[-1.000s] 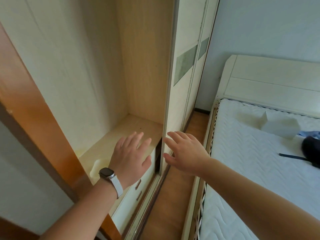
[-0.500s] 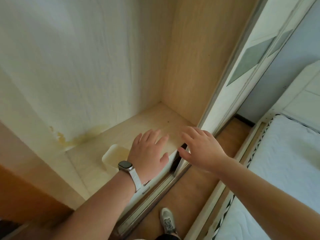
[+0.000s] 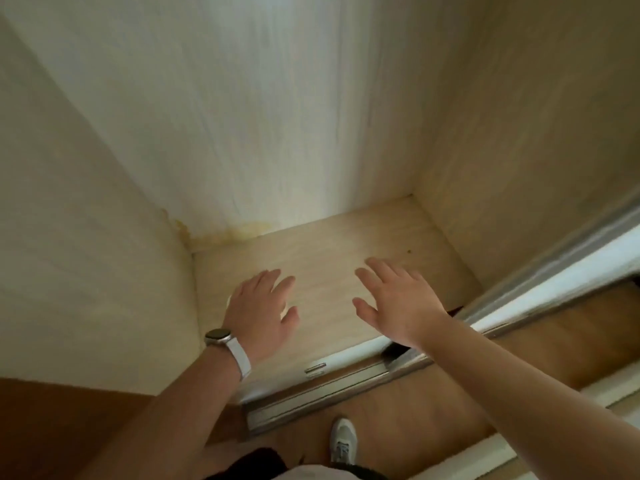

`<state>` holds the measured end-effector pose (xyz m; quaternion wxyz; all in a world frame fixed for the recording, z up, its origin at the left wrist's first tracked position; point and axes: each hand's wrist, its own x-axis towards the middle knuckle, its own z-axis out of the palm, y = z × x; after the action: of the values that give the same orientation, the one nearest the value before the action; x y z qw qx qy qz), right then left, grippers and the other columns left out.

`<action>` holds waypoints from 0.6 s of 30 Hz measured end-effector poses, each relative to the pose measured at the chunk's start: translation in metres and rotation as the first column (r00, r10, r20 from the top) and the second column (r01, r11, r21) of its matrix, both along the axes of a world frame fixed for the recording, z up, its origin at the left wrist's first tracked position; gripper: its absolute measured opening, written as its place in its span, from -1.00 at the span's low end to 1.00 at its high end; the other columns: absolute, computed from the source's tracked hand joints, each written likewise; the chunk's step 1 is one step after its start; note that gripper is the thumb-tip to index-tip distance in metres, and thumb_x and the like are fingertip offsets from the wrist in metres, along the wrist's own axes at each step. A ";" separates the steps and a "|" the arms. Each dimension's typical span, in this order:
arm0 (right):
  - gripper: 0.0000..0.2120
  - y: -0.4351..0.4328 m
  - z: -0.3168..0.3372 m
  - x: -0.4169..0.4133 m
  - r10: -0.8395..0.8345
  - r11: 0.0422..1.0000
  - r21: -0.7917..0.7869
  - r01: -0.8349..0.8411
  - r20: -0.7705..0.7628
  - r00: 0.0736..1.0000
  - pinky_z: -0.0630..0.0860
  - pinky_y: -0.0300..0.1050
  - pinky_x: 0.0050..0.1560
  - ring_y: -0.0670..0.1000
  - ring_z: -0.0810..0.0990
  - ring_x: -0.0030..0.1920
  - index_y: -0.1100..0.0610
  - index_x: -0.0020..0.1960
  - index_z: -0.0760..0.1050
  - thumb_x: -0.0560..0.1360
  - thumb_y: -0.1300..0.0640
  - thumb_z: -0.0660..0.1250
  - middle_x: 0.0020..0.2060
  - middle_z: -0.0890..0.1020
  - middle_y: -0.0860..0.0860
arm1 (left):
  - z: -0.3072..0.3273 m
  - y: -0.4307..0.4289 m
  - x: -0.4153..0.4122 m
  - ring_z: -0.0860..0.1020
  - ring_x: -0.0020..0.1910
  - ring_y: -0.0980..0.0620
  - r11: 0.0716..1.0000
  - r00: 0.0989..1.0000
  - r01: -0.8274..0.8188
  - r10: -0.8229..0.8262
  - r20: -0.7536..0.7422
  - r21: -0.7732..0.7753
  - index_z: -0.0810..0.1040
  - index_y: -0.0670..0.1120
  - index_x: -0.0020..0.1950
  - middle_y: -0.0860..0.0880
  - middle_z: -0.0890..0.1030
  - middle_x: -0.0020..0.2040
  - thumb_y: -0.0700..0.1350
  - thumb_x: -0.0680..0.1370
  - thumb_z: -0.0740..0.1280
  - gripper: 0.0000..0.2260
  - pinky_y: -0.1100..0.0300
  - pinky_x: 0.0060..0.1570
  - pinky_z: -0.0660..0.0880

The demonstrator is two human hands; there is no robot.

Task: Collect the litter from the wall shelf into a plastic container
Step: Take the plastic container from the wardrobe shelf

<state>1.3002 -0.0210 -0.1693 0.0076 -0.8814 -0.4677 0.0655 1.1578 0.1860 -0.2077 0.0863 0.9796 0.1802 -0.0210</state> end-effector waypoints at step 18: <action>-0.51 0.125 -0.135 0.031 0.191 0.976 -0.037 -0.214 -0.325 0.926 0.48 0.04 0.14 0.11 0.49 0.22 0.11 0.40 0.37 0.57 -0.13 0.19 0.30 0.49 0.05 | -0.140 0.014 -0.033 0.53 0.30 -0.10 0.277 0.595 -0.726 0.711 -0.374 -0.629 0.50 -0.13 0.41 -0.11 0.57 0.34 -0.07 0.62 0.27 -0.64 0.13 0.21 0.41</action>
<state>1.3315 0.1036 -0.3047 0.0449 -0.8057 -0.5463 0.2244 1.1250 0.2003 -0.3474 0.4676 0.6671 0.5770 -0.0588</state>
